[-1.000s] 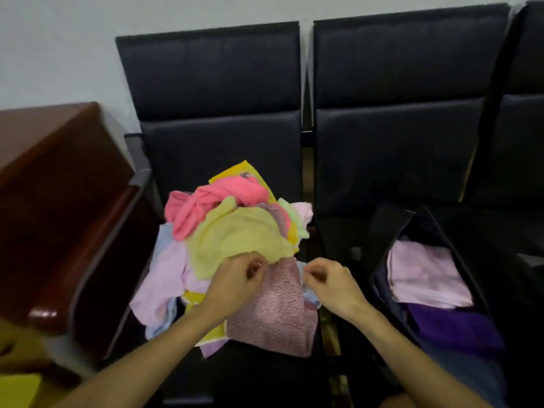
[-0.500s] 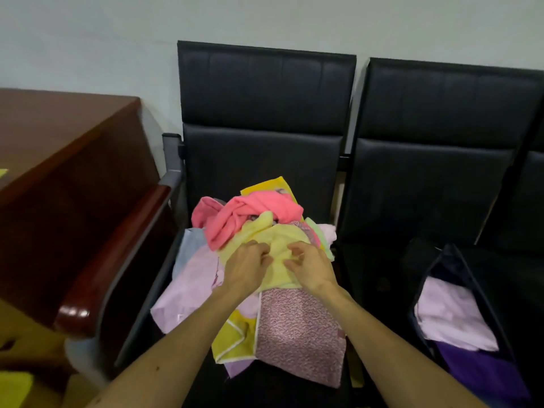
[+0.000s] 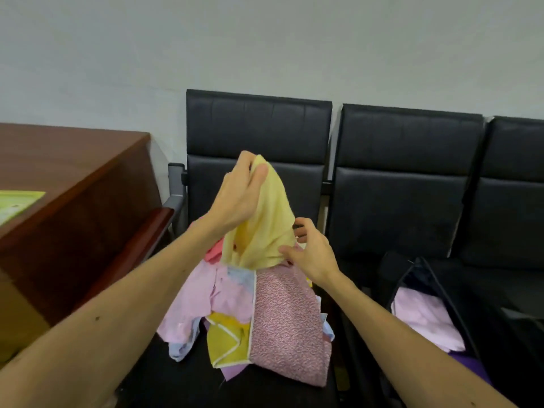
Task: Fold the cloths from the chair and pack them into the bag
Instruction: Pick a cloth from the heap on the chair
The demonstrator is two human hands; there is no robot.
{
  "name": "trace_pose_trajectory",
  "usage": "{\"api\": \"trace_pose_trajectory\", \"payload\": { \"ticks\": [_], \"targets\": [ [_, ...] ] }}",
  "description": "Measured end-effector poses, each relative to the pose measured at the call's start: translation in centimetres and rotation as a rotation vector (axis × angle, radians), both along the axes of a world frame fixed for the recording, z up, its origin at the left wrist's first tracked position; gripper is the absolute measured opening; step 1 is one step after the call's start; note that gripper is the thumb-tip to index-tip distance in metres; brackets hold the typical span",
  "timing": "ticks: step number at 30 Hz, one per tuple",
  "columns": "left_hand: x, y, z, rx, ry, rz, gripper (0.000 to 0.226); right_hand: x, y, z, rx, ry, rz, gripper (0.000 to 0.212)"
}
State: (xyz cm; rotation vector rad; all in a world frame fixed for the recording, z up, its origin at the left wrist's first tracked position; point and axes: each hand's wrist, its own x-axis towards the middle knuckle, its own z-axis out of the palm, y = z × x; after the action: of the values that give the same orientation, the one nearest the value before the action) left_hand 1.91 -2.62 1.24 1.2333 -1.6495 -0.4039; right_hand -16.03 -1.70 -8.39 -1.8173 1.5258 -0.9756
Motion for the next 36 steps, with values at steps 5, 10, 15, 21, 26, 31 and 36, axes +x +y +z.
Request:
{"api": "trace_pose_trajectory", "payload": {
  "ticks": [5, 10, 15, 21, 26, 31, 36],
  "targets": [
    [-0.3, 3.7, 7.2, -0.114, 0.004, 0.022, 0.021, 0.0, 3.6, 4.4, -0.031, -0.127, -0.033, 0.059],
    [-1.0, 8.1, 10.8, -0.153, 0.052, 0.01, 0.02, -0.1, 8.3, 8.2, 0.081, -0.406, 0.079, 0.055],
    [-1.2, 12.0, 12.0, -0.143, 0.11, 0.0, 0.02, -0.7, 14.2, 11.0, 0.149, -0.598, 0.156, 0.057],
    [-1.4, 16.4, 13.6, -0.165, 0.141, 0.007, 0.02, -2.8, 20.5, 12.7, 0.195, -0.684, 0.27, 0.055],
    [-1.6, 17.5, 15.7, -0.201, 0.162, 0.03, 0.022, -2.7, 22.3, 9.7, 0.248, -0.509, 0.337, 0.051],
    [-1.1, 17.3, 16.1, -0.195, 0.208, 0.034, 0.021, -0.9, 22.8, 6.7, 0.168, -0.354, 0.342, 0.039],
    [0.9, 16.4, 14.8, -0.111, 0.114, 0.116, 0.022, -1.3, 23.5, 9.6, 0.147, -0.482, 0.308, 0.029]
  ]
}}
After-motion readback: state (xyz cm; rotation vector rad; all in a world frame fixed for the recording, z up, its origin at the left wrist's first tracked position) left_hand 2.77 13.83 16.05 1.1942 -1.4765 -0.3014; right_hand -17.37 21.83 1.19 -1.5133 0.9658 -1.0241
